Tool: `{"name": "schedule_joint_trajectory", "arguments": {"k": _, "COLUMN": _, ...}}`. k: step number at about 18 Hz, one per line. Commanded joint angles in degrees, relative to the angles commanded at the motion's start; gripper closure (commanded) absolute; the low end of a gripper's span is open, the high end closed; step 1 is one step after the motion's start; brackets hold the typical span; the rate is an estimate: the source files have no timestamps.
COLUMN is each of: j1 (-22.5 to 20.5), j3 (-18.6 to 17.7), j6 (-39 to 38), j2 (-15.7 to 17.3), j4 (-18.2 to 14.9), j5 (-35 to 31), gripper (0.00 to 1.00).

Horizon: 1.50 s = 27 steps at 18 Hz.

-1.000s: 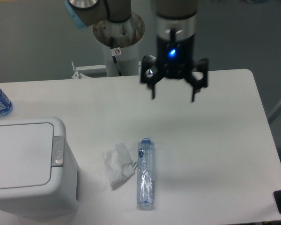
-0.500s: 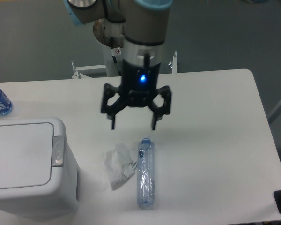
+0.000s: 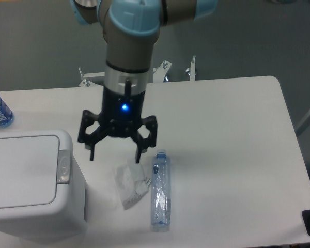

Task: Open the trash can
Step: 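Lower the open gripper onto the grey button on the trash can rim, then press down on the grey button to pop the lid open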

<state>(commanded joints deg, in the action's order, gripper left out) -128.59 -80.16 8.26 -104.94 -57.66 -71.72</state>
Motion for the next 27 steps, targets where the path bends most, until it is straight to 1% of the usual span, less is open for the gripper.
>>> {"name": "schedule_joint_trajectory", "arguments": {"k": 11, "j1": 1.67, "j3": -0.26, "j6": -0.26, "j2": -0.88, "j4": 0.00, "j5": -0.18, "gripper": 0.00}}
{"name": "schedule_joint_trajectory", "arguments": {"k": 27, "j1": 2.11, "j3": -0.26, "j6": -0.70, "j2": -1.58, "j4": 0.09, "j5": -0.35, "gripper": 0.00}}
